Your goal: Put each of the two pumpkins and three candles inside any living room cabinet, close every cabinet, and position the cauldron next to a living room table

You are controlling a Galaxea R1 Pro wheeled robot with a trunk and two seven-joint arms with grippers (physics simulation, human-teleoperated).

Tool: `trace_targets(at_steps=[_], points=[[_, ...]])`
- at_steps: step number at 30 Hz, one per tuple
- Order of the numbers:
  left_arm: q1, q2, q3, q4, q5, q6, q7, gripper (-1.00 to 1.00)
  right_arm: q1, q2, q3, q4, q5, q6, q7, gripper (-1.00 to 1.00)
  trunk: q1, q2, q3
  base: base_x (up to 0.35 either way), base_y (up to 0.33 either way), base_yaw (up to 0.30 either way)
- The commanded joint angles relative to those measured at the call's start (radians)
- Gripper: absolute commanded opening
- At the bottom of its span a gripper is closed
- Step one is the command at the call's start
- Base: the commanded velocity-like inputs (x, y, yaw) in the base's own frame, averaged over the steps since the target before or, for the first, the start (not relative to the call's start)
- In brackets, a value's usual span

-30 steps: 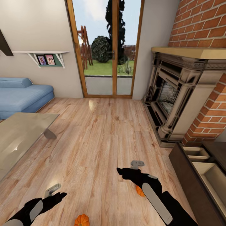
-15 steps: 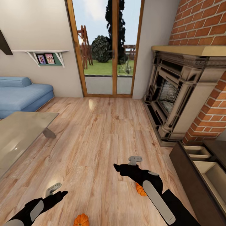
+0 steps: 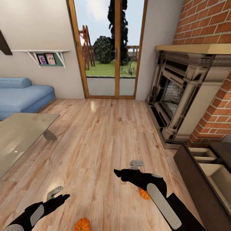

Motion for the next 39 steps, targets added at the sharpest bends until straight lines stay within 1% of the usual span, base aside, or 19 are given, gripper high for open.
trace_targets(at_steps=[1, 5, 8, 9, 11, 13, 17, 22, 39], points=[[0.0, -0.001, 0.008, -0.001, 0.005, 0.01, -0.004, 1.0, -0.001, -0.002, 0.002, -0.002, -0.019, 0.006, -0.01, 1.0, 0.004, -0.008, -0.004, 0.0, 0.0, 0.0], [0.0, -0.007, 0.006, -0.001, 0.004, 0.007, -0.004, 1.0, -0.001, -0.004, 0.0, -0.004, -0.033, 0.017, -0.01, 1.0, 0.019, -0.036, -0.017, 0.0, 0.0, 0.0], [0.0, -0.008, 0.006, -0.001, 0.003, 0.006, -0.004, 1.0, -0.001, -0.002, -0.007, -0.004, -0.036, 0.059, -0.01, 1.0, 0.031, -0.057, -0.026, 0.0, 0.0, 0.0], [0.0, -0.007, 0.006, -0.001, 0.003, 0.006, -0.004, 1.0, -0.001, -0.001, -0.018, -0.003, -0.035, 0.077, -0.01, 1.0, 0.035, -0.064, -0.029, 0.0, 0.0, 0.0], [0.0, -0.002, 0.007, -0.001, 0.004, 0.006, -0.004, 1.0, -0.001, -0.001, -0.051, -0.003, -0.034, 0.105, -0.01, 1.0, 0.042, -0.078, -0.035, 0.0, 0.0, 0.0], [0.0, 0.001, 0.008, -0.001, 0.005, 0.005, -0.004, 1.0, -0.001, 0.0, -0.08, -0.003, -0.034, 0.119, -0.01, 1.0, 0.05, -0.092, -0.042, 0.0, 0.0, 0.0], [0.0, -0.001, 0.007, -0.002, 0.005, 0.005, -0.004, 1.0, -0.001, -0.002, -0.1, -0.004, -0.035, 0.129, -0.008, 1.0, 0.065, -0.12, -0.054, 0.0, 0.0, 0.0], [0.0, -0.001, 0.007, -0.002, 0.004, 0.005, -0.004, 1.0, -0.001, -0.001, -0.107, -0.004, -0.035, 0.131, -0.007, 1.0, 0.084, -0.155, -0.07, 0.0, 0.0, 0.0], [0.0, -0.003, 0.006, -0.013, 0.002, 0.008, -0.005, 1.0, -0.001, 0.0, -0.109, 0.005, -0.035, 0.132, -0.007, 1.0, 0.15, -0.274, -0.123, 0.0, 0.0, 0.0]])
